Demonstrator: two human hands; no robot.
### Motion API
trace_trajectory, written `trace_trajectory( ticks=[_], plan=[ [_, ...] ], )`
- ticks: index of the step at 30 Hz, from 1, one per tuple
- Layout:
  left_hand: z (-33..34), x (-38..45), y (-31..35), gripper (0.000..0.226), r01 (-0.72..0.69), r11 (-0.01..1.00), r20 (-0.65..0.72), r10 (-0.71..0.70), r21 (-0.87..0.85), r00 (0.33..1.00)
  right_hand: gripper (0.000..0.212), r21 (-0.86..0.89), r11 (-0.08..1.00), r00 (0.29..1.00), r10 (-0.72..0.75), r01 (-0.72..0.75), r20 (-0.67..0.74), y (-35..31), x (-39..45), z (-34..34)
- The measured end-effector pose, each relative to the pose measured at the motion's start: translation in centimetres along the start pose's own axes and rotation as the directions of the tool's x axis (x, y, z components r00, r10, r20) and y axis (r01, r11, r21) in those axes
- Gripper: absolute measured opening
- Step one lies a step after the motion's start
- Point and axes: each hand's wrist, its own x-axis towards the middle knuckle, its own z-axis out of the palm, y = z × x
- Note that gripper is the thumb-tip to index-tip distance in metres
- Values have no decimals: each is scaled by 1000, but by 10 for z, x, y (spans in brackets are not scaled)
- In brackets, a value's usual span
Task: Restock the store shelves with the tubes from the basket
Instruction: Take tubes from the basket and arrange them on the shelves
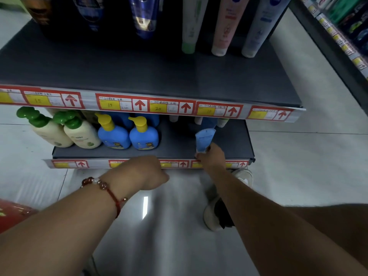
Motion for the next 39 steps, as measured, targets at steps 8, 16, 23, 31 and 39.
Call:
trace_trajectory(
  ticks=[8, 16, 23, 31, 39],
  plan=[
    [-2, -8, -5, 54, -29, 999, 54, 30, -29, 998, 45, 62, 998, 999, 24, -21, -47, 1, 6, 8],
    [-7, -38, -30, 49, 21, 999, 44, -19, -44, 999, 43, 216, 976, 976, 66, -20, -207, -2, -32, 1],
    [-8, -94, -78, 47, 76, 988, -57, -84, -135, 995, 36, -199, 970, 987, -121, 141, 110, -34, -106, 23],
    [35, -239, -214, 47, 136, 912, -347, -281, -388, 895, 43, -283, 570, 593, -484, 772, 643, -174, -271, 104],
    [128, -368, -360, 41, 451, 700, -210, -641, -553, 738, 43, -173, 234, 252, -371, 957, 894, -230, -400, 166]
  ],
)
